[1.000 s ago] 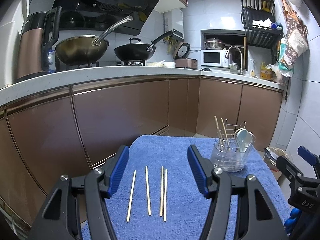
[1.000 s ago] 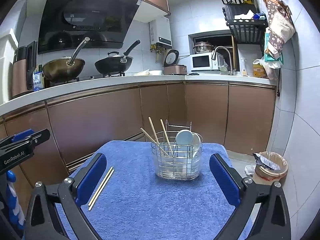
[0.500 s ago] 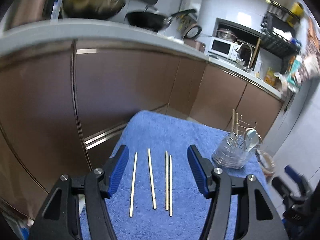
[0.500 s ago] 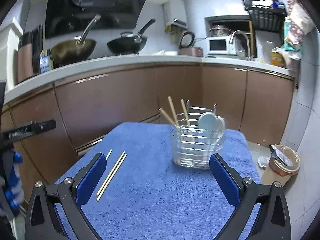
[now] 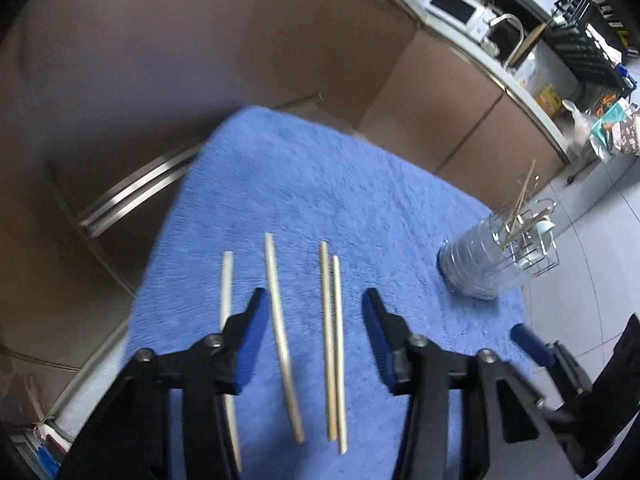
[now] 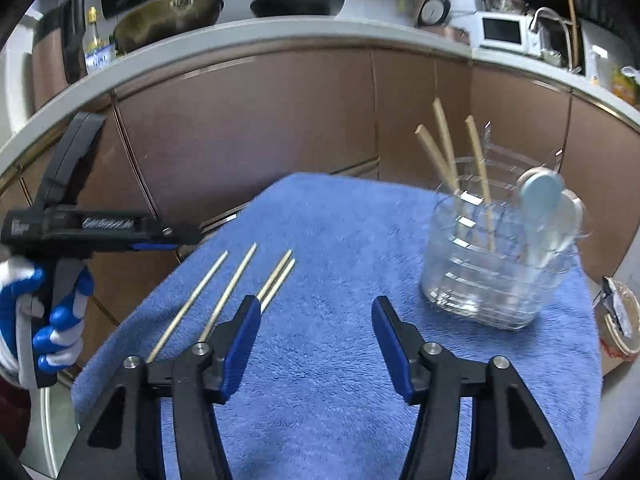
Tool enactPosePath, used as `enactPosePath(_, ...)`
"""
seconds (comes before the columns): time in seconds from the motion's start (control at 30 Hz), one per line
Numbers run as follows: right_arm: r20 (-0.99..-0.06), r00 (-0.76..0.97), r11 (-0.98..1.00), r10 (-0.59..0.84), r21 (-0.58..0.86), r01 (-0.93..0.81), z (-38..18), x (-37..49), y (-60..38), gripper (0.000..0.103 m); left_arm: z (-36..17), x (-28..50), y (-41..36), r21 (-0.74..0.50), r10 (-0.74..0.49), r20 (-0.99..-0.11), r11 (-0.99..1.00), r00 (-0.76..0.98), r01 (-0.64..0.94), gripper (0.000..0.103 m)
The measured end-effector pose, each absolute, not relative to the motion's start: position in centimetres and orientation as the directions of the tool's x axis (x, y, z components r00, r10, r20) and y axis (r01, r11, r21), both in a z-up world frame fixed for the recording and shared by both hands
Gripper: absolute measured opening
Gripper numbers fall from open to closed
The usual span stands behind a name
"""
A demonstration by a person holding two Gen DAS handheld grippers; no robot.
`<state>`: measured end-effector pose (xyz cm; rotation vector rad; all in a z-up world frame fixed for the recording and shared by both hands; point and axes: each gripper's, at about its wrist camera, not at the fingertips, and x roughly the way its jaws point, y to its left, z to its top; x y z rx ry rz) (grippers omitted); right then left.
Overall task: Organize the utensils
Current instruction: 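Lower both tools onto the remaining bamboo chopsticks on the towel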
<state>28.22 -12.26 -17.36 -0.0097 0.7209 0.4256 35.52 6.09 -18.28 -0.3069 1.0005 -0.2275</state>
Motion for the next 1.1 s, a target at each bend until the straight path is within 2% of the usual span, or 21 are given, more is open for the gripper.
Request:
enactPosePath(0.17, -0.672, 0.636, 0.913, 0.379, 0.160, -0.374, -19.7, 29.6, -12.9, 0.053, -20.7, 39.3, 4.2, -0.344, -0.340, -0.833, 0.936, 0.437, 0.073, 0.018)
enactPosePath(0.23, -0.679, 0.626, 0.912, 0.383, 0.170, -0.374, -20.2, 30.2, -13.1, 0.053, -21.4, 40.4, 3.5, -0.323, -0.326, -0.849, 0.943, 0.417, 0.081, 0.015)
enactPosePath(0.47, -0.700, 0.560, 0.882, 0.443, 0.227, -0.413, -21.0, 32.8, -11.8, 0.040, -22.7, 42.4, 2.9, -0.280, -0.291, -0.877, 0.956, 0.382, 0.086, 0.013)
enactPosePath(0.53, -0.711, 0.530, 0.870, 0.463, 0.249, -0.426, -21.1, 33.9, -10.9, 0.034, -22.7, 42.7, 3.5, -0.270, -0.274, -0.881, 0.961, 0.385, 0.066, 0.013)
enactPosePath(0.6, -0.730, 0.480, 0.856, 0.486, 0.287, -0.431, -21.7, 35.3, -9.8, 0.023, -22.9, 43.0, 4.5, -0.260, -0.255, -0.890, 0.965, 0.379, 0.040, 0.013)
enactPosePath(0.7, -0.758, 0.419, 0.845, 0.500, 0.323, -0.425, -22.7, 37.4, -8.3, 0.016, -23.3, 43.2, 5.3, -0.250, -0.241, -0.900, 0.968, 0.362, 0.025, 0.013)
enactPosePath(0.9, -0.800, 0.330, 0.844, 0.501, 0.365, -0.394, -24.2, 40.5, -6.0, 0.015, -23.7, 43.5, 5.8, -0.247, -0.239, -0.910, 0.969, 0.339, 0.022, 0.013)
enactPosePath(1.1, -0.841, 0.309, 0.872, 0.444, 0.326, -0.366, -24.7, 42.5, -4.8, 0.015, -24.4, 43.5, 6.3, -0.258, -0.250, -0.917, 0.966, 0.311, 0.013, 0.013)
